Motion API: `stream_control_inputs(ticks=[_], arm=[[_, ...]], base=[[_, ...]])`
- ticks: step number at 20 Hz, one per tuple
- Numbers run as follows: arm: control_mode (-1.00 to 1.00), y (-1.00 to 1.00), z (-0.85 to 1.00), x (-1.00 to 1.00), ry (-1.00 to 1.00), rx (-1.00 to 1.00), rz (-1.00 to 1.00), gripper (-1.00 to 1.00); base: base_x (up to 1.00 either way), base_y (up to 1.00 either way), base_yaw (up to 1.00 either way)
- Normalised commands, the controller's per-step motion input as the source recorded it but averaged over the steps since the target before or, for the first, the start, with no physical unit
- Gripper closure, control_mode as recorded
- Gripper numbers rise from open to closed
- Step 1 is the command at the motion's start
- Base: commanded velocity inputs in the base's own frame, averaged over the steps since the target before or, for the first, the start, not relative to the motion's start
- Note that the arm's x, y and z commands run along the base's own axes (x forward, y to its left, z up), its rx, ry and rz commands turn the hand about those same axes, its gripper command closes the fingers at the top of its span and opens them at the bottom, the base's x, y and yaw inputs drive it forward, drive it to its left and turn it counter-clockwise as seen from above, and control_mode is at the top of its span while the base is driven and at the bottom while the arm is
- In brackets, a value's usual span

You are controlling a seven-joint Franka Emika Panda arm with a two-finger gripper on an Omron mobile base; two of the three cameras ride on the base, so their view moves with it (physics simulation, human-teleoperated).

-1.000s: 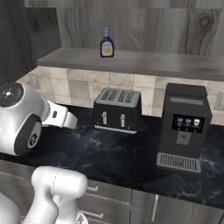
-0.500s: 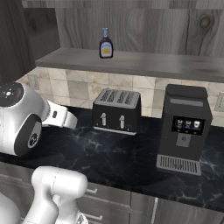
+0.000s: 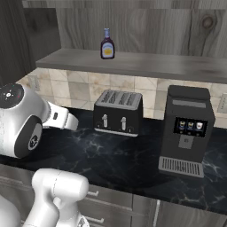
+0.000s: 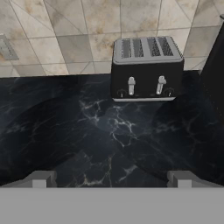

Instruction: Take 2 condiments from the cabinet and move them on the counter near the stove.Make sure the condiments are lined up with each other, next to each other.

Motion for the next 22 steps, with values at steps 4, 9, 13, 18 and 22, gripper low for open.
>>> stream_control_inputs(ticks=[4, 9, 13, 18, 22], arm=[[-1.0, 0.0, 0.15, -0.08, -0.03, -0.03, 0.0, -1.0], [-1.0, -0.06, 0.44, -0.16, -0.06, -0.05, 0.0, -1.0], [-1.0, -0.11, 0.54, -0.03, -0.05, -0.04, 0.0, -1.0], [-1.0, -0.07, 0.39, 0.06, -0.01, -0.01, 0.0, -1.0], [-1.0, -0.05, 0.25, 0.12, 0.0, -0.02, 0.0, -1.0]], base=[[0.0, 0.0, 0.0], [0.0, 0.0, 0.0], [0.0, 0.0, 0.0], [0.0, 0.0, 0.0], [0.0, 0.0, 0.0]])
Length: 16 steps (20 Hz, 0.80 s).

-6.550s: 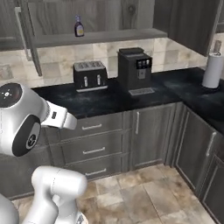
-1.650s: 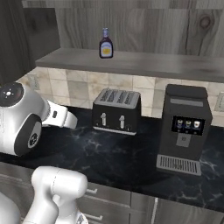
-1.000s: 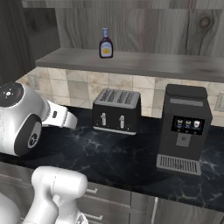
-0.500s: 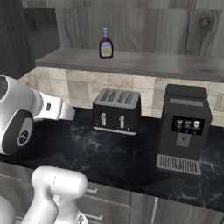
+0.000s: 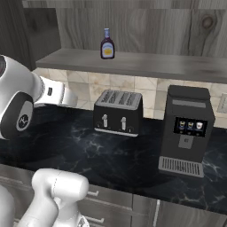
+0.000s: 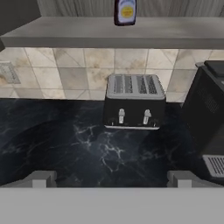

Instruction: Take 2 condiments from the cabinet and move them on the counter near the stove.Make sure the condiments are lined up with each other, next to each other.

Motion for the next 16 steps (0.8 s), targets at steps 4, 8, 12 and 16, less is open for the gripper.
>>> stream_control_inputs(ticks=[4, 8, 12, 16], arm=[[-1.0, 0.0, 0.14, 0.18, -0.04, -0.06, 0.0, -1.0], [-1.0, -0.08, 0.08, 0.24, -0.04, -0.08, 0.0, -1.0], [-1.0, -0.06, 0.11, 0.22, -0.01, -0.04, 0.0, -1.0], [-1.0, -0.01, 0.14, 0.18, 0.0, 0.0, 0.0, -1.0]], base=[[0.0, 0.0, 0.0], [0.0, 0.0, 0.0], [0.0, 0.0, 0.0], [0.0, 0.0, 0.0]])
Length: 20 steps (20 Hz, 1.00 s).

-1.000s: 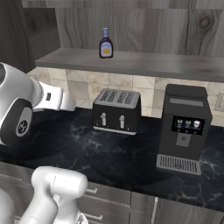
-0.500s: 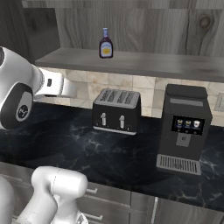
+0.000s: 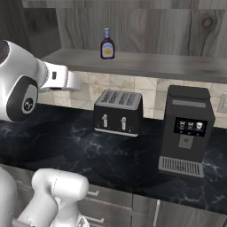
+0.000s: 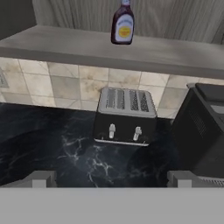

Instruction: Take 2 condiments from the cabinet and move them on the counter near the stove.Make sure the condiments are lined up with each other, next to each other.

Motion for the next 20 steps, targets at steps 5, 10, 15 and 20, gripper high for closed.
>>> stream_control_inputs(ticks=[5, 10, 15, 20], arm=[[-1.0, 0.0, 0.12, 0.26, 0.0, 0.0, 0.0, -1.0], [-1.0, -0.04, 0.03, 0.38, 0.0, 0.0, 0.0, -1.0], [-1.0, -0.22, 0.0, 0.19, 0.0, 0.0, 0.0, -1.0], [-1.0, -0.19, 0.0, 0.4, 0.0, 0.04, 0.0, -1.0]], base=[[0.0, 0.0, 0.0], [0.0, 0.0, 0.0], [0.0, 0.0, 0.0], [0.0, 0.0, 0.0]])
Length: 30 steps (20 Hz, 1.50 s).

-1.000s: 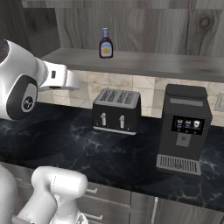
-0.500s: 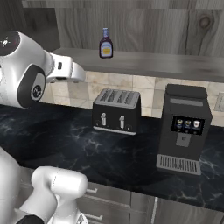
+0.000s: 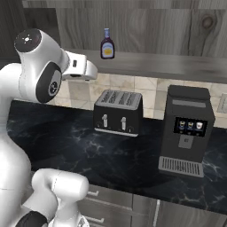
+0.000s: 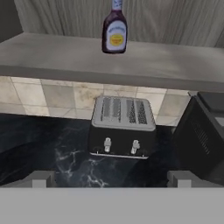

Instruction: Take 2 condiments from the cabinet and move them on the counter near the stove.Make sure the condiments are lined up with each other, next to each other.

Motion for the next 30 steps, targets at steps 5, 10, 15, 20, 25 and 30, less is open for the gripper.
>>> stream_control_inputs(ticks=[5, 10, 15, 20, 25, 30], arm=[[-1.0, 0.0, 0.0, 0.66, -0.08, 0.01, -0.02, -1.0], [-1.0, 0.0, 0.0, 0.57, -0.04, 0.0, -0.04, -1.0], [-1.0, 0.0, 0.0, 0.39, -0.03, 0.0, -0.07, -1.0], [-1.0, 0.0, 0.03, 0.36, -0.04, 0.0, -0.08, -1.0], [-1.0, 0.0, 0.0, 0.46, -0.04, 0.0, -0.05, -1.0], [-1.0, 0.0, 0.0, 0.56, -0.05, 0.0, 0.0, -1.0]], base=[[0.0, 0.0, 0.0], [0.0, 0.0, 0.0], [0.0, 0.0, 0.0], [0.0, 0.0, 0.0], [0.0, 0.0, 0.0], [0.0, 0.0, 0.0]])
